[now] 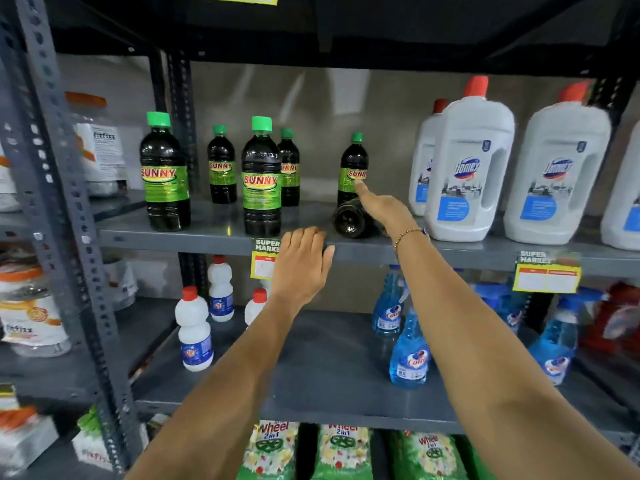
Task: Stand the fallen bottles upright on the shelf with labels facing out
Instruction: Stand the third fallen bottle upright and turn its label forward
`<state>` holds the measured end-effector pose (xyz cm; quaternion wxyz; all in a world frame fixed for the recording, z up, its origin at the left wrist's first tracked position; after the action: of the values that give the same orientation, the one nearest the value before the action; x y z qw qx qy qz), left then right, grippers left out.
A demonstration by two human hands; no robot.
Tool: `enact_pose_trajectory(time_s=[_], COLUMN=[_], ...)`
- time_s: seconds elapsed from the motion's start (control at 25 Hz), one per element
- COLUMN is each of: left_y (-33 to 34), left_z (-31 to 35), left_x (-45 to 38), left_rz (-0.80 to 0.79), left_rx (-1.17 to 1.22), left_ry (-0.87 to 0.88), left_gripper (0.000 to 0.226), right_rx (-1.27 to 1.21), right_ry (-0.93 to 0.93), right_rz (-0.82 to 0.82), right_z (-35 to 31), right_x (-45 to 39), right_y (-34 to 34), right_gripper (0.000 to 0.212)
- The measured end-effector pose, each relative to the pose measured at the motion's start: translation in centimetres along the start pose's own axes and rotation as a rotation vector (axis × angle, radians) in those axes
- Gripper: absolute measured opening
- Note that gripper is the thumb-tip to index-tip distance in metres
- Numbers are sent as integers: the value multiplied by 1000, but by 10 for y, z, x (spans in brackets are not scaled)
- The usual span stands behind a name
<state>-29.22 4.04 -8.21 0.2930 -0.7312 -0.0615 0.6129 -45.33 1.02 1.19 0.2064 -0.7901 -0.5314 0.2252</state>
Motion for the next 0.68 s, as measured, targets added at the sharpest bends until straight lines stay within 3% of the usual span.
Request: enact_pose_trajectory(time_s=[0.12,0.16,0.2,0.32,0.36,0.52,0.6,0.68], left_y=[-2,-2,-1,2,3,3,3,3], left_z=[3,3,3,2,3,2,2,0], left_x=[3,3,2,2,2,4,5,5], left_rz=[15,22,32,83,97,149,160,151], left_rx=[-32,-37,-37,-44,-44,-32,-30,-32], left_ry=[3,0,-1,-1,-4,10,23,20], left_gripper=[39,39,38,36,36,35,35,35], right_rx=[24,48,82,55,45,-45,-117,-160], right_ry=[83,89,80,-16,-23,-6,-2,-71], right_rz=[-55,-92,-134,-214,-226,-207,-87,58], right_z=[-13,-16,-17,-21,-20,-19,-19,-18], right_x=[-4,-4,-6,-13,-13,-7,1,10], right_y=[5,6,7,8,8,17,21,25], right_gripper=[129,129,118,41,34,45,68,74])
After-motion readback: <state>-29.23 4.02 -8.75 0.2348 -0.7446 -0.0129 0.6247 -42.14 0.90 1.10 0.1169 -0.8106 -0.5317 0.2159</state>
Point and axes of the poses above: each hand's wrist, its own x-axis away from the middle knuckle, its own y-axis out of the palm, z = x × y, the point moved 3 cm from there along -x, towards the middle knuckle
